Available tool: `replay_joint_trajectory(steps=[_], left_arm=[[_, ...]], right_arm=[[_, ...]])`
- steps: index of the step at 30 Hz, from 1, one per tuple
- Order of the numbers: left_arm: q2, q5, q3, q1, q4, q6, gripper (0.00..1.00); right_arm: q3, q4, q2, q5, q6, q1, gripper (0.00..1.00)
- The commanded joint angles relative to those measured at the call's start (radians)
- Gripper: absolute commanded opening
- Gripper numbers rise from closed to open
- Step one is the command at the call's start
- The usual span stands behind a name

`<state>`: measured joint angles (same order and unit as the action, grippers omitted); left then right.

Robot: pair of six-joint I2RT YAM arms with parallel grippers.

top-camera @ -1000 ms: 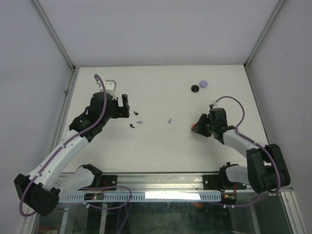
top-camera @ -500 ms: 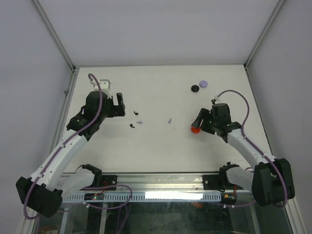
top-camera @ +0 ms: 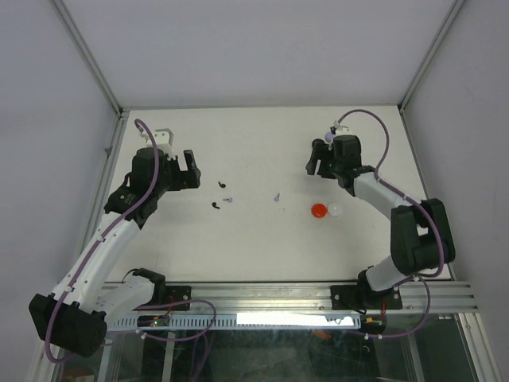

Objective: Insert the wireless bluetooth earbuds into the charging case
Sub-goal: Pick up the charging case at the center of the board.

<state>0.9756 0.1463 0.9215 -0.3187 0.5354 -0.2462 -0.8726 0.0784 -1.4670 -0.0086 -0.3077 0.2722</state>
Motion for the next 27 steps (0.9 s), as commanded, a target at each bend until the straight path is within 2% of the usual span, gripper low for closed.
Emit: replay_joint_trajectory(steps=[1, 7, 11, 16, 24, 27], left_arm=[[-0.007, -0.061, 0.002, 0.022, -0.045, 0.0, 0.99], [0.003, -0.088, 0.001, 0.043, -0.047, 0.005, 0.99], [0.002, -0.11, -0.002, 0.051, -0.057, 0.01, 0.99], [0.02, -0.123, -0.003, 0.058, -0.061, 0.016, 0.99], [0.038, -0.152, -0.003, 0.066, -0.067, 0.018, 0.99], [0.043, -0.164, -0.003, 0.067, -0.07, 0.018, 0.99]], right_arm=[[-0.138, -0.169, -0.132, -0.029, 0.11, -0.057, 0.75], [-0.333, -0.229, -0.346, -0.142, 0.186, -0.122, 0.77], [-0.462, -0.231, -0.486, -0.226, 0.215, -0.148, 0.79], [-0.607, -0.182, -0.622, -0.252, 0.272, -0.161, 0.8], [-0.79, -0.029, -0.766, -0.312, 0.322, -0.172, 0.78], [-0.781, 0.006, -0.764, -0.308, 0.334, -0.17, 0.77]])
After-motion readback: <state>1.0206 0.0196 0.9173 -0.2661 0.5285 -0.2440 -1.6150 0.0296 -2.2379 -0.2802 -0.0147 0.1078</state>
